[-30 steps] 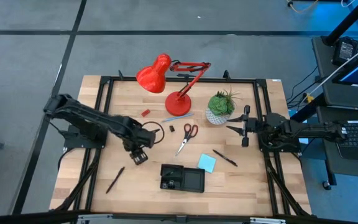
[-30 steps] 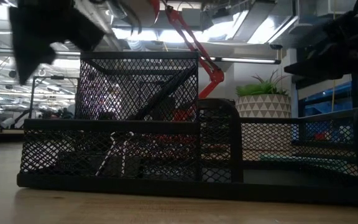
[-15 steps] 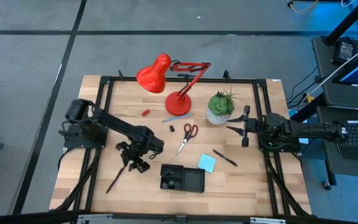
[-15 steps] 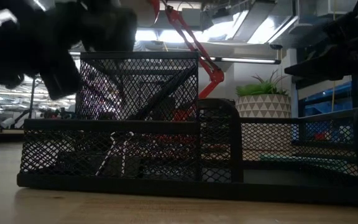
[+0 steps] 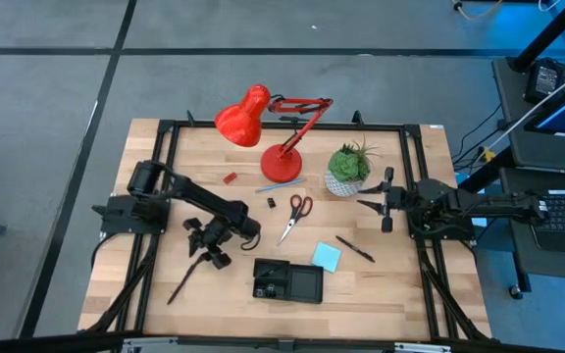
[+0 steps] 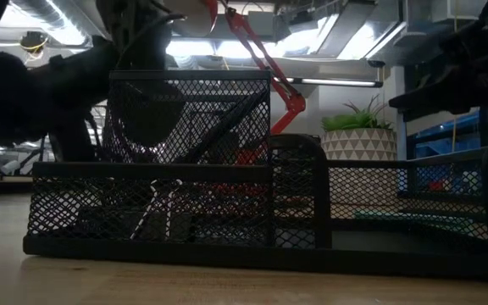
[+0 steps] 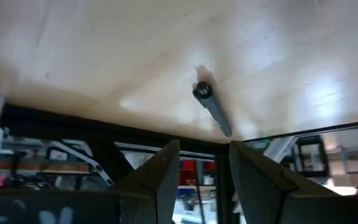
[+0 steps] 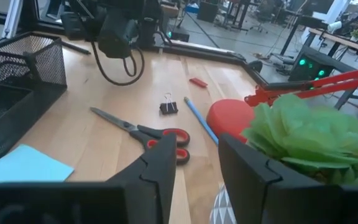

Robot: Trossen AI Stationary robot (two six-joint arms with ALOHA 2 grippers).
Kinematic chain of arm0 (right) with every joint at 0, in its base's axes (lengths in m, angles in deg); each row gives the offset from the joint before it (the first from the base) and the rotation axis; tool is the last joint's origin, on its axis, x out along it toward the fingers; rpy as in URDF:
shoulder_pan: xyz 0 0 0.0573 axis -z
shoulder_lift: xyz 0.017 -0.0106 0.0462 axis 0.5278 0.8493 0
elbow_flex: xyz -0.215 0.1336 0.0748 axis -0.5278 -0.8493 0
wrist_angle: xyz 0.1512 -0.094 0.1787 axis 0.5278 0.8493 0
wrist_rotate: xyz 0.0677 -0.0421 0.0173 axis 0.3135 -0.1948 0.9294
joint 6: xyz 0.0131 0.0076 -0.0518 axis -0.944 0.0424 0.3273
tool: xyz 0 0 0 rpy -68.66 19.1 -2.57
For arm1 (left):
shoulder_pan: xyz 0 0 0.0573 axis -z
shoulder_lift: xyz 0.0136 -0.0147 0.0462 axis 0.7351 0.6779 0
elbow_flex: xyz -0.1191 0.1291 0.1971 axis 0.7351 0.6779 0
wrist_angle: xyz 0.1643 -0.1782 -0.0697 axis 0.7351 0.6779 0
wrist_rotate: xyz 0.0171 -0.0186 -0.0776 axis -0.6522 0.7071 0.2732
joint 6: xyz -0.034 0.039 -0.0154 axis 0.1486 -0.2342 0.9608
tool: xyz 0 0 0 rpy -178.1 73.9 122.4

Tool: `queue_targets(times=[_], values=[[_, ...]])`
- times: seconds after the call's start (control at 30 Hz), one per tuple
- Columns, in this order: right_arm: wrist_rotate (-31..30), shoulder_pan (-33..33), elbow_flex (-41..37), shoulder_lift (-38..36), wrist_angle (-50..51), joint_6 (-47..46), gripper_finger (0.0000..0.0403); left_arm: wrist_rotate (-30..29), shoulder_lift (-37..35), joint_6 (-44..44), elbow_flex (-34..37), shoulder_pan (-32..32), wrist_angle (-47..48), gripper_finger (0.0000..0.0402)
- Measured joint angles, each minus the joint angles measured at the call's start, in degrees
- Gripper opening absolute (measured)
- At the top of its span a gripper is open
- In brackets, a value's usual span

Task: Pick and place office supplies into organizer
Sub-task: Put the bottom black pen into the black desk organizer

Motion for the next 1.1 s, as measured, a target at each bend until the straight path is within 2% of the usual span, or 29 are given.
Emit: queue_targets(times=[0.23, 0.9, 1.1], values=[[-0.01, 0.0, -0.02, 0.01, 1.75, -0.17, 0.0123, -7.36, 1.22, -2.33, 0.0, 1.21, -8.53, 0.0136], [-0.01, 0.0, -0.02, -0.01, 1.87, -1.5, 0.0123, -6.77, 1.2, 8.44, 0.08, 6.41, -8.13, 0.0136], [-0.01, 0.0, -0.01, -0.01, 1.83, -1.5, 0.0123, -4.19, 1.18, 11.07, 4.61, 7.21, -10.3, 0.0136]])
